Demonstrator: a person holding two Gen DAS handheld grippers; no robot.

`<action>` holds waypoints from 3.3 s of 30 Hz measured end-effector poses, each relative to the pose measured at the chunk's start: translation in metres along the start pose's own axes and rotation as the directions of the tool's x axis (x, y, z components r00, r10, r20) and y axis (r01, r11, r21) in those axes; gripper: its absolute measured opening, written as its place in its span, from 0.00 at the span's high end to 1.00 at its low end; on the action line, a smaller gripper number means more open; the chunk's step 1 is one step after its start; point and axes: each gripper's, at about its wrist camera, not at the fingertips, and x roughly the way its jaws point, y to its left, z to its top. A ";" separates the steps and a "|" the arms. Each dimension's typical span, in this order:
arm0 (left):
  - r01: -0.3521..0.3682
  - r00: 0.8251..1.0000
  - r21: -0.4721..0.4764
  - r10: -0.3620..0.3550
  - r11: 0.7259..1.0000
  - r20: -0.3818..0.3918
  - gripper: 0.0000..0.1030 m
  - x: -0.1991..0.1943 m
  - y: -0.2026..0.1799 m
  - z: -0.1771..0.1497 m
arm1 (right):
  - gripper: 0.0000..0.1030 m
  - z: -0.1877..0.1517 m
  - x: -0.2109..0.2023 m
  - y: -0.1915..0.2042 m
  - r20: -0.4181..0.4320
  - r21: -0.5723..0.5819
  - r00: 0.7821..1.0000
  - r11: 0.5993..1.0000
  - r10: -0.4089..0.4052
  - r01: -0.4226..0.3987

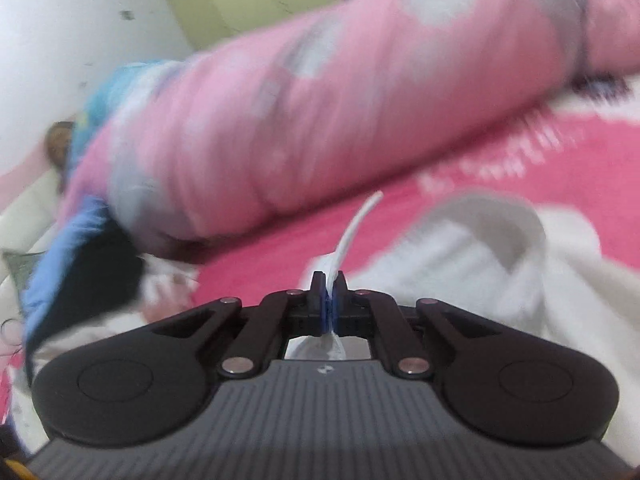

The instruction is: Fold clothes

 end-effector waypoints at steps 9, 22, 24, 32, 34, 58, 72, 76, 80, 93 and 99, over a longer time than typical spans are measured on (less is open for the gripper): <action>-0.009 1.000 -0.013 0.009 1.000 0.011 0.39 -0.002 0.002 0.000 | 0.61 0.002 0.018 0.003 -0.138 -0.076 0.987 0.994 -0.087 0.077; -0.121 0.988 0.092 0.110 0.988 0.111 0.38 -0.027 -0.018 0.004 | 0.38 -0.005 -0.047 0.118 -0.089 -0.608 0.994 0.794 -0.057 -0.009; -0.151 0.983 0.103 0.138 0.983 0.118 0.38 -0.029 -0.018 0.006 | 0.38 -0.028 -0.029 0.144 -0.196 -0.742 0.979 0.661 -0.054 -0.112; -0.154 0.985 0.039 0.150 0.987 0.082 0.38 -0.031 -0.002 0.019 | 0.38 -0.061 0.049 0.184 -0.426 -0.876 0.876 0.344 -0.225 -0.338; -0.137 0.987 -0.001 0.137 0.991 0.085 0.38 -0.034 0.007 0.024 | 0.38 -0.064 0.061 0.186 -0.508 -0.842 0.829 0.336 -0.234 -0.422; -0.249 0.967 0.052 0.244 0.967 0.075 0.38 -0.026 0.010 0.026 | 0.83 -0.076 0.071 0.182 -0.415 -0.724 0.907 0.578 0.073 -0.377; -0.280 0.960 0.058 0.278 0.958 0.029 0.38 -0.020 0.014 0.021 | 0.48 0.052 0.029 0.084 -0.106 -0.301 0.988 0.950 -0.116 0.079; -0.284 0.959 0.058 0.283 0.957 0.026 0.38 -0.019 0.014 0.021 | 0.48 0.036 0.043 0.064 -0.165 -0.276 0.966 0.950 -0.199 0.149; -0.289 0.957 0.065 0.288 0.955 0.024 0.38 -0.019 0.013 0.021 | 0.51 0.022 0.047 0.057 -0.167 -0.285 0.964 0.946 -0.207 0.154; -0.296 0.955 0.077 0.295 0.952 0.023 0.38 -0.017 0.013 0.021 | 0.51 0.024 0.044 0.050 -0.063 -0.172 0.947 0.938 -0.314 0.300; -0.300 0.954 0.084 0.299 0.950 0.024 0.38 -0.017 0.012 0.020 | 0.49 0.023 0.056 0.107 -0.116 -0.340 0.962 0.920 -0.246 0.195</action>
